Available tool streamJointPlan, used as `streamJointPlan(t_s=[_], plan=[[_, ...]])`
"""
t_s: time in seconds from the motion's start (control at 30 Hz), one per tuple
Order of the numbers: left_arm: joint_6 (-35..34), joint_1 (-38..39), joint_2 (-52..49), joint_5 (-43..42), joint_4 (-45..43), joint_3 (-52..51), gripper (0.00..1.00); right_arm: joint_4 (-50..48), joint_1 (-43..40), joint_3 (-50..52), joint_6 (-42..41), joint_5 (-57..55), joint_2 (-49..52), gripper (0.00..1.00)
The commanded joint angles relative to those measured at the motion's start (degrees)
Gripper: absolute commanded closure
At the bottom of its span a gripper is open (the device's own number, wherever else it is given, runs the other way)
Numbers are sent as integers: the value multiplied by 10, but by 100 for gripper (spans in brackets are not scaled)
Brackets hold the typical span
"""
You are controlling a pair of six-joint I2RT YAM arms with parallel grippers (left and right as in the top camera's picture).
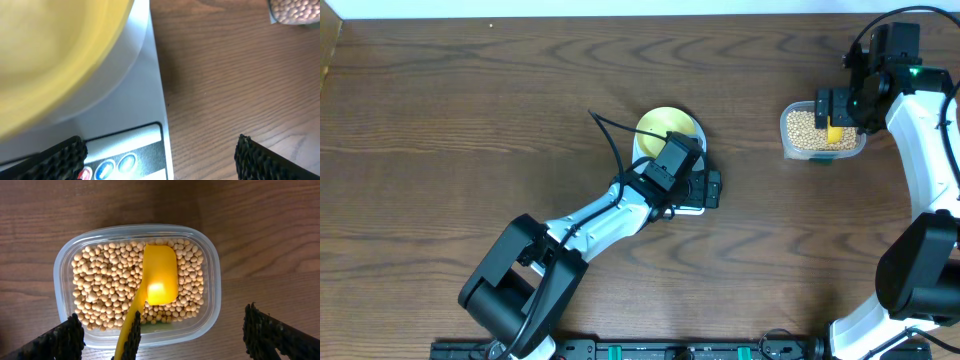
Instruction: Scoop item into bowl and weigh 50g on scale
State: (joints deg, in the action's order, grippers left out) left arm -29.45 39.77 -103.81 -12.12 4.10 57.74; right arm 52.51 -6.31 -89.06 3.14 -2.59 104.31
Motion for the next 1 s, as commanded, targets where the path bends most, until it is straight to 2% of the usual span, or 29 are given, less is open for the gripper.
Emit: streamJointPlan(t_s=[0.0,0.2,0.37,0.53,0.67,0.77,0.87,0.97], plan=[[23,-11,-64,-19,10,-34,2,0,-7,2,-3,-5,2,1],[57,-12,-57,-56,-2,-34,2,0,-7,2,-3,-5,2,1],[86,-11,8,-57,22,-34,2,0,-7,2,-3,-5,2,1],[101,-11,121,-52,114,-34,2,0,-7,2,-3,-5,2,1],[119,-11,171,-49,182,-34,2,0,-7,2,-3,-5,2,1],[119,-11,186,-1,238,-34,2,0,-7,2,-3,-5,2,1],[118,-11,184,83,289,-35,2,0,-7,2,-3,-5,2,1],[118,-16,181,131,309,-41,2,0,-7,2,-3,-5,2,1]])
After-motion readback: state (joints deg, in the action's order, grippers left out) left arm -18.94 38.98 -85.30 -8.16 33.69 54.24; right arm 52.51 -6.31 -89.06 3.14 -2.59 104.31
